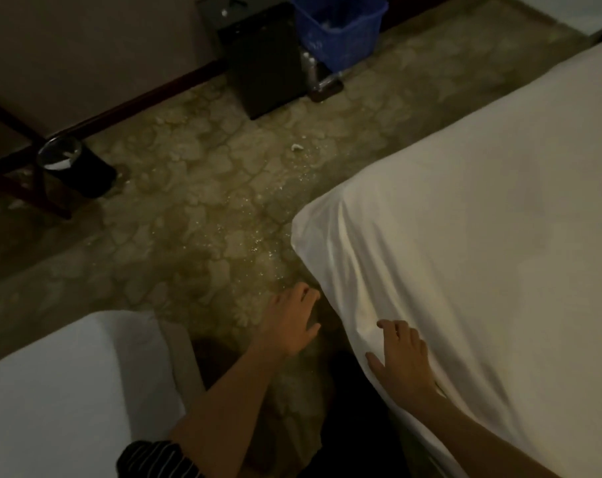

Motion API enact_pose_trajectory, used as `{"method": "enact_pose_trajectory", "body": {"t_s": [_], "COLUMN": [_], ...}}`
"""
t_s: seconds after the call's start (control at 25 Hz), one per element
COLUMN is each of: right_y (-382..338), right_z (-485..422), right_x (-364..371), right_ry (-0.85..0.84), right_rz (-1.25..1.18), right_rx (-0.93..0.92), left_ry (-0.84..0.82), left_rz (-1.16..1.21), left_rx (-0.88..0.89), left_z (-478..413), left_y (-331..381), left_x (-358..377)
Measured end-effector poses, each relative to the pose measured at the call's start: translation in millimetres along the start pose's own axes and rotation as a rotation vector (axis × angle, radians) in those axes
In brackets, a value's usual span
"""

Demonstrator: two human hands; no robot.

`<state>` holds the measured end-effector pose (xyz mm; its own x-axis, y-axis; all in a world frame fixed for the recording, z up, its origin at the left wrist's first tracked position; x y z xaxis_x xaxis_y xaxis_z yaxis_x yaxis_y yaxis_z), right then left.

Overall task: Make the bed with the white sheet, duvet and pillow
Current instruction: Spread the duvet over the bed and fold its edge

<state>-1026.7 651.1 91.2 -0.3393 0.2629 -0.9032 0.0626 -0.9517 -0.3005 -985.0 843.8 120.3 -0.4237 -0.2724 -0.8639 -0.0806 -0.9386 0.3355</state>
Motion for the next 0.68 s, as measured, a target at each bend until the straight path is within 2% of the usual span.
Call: {"method": "enact_pose_trajectory", "body": {"t_s": [0.12,0.28,0.4,0.68], "right_y": [-14.0,-52.8,-74.3,-102.7], "right_z": [-42.7,-112.2,-161.1,-272.9], "right_x": [21.4,48.3,60.8,107.8], "right_ry": [-0.047,-0.201,-0.259,-0.234], "right_rz": [-0.001,-0.041,-0.040,-0.044], "right_rx": [0.067,0.125,0.146,0.233], "left_ry": [-0.071,-0.224,-0.224,-0.218], "left_rz": [0.019,0.009,-0.009,-0.139], "left_rx": [0.059,0.053,0.041,-0.005], "left_z": [-49.2,-111.6,-147.5,-257.5], "left_y": [-31.7,-86.0,-137.8,-215.7], "left_x": [-2.4,-2.8,-9.3,15.4]}}
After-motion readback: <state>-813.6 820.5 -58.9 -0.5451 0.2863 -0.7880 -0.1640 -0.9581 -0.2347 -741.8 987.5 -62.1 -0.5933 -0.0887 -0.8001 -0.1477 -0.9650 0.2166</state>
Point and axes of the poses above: each hand's wrist, its own z-axis away from the middle knuckle, its own x-axis out of the palm, y = z × x, the point moved 4 cm from there along -z, towards the middle knuckle, and after that the axes turned 6 degrees about z, right-handed, at the moved point
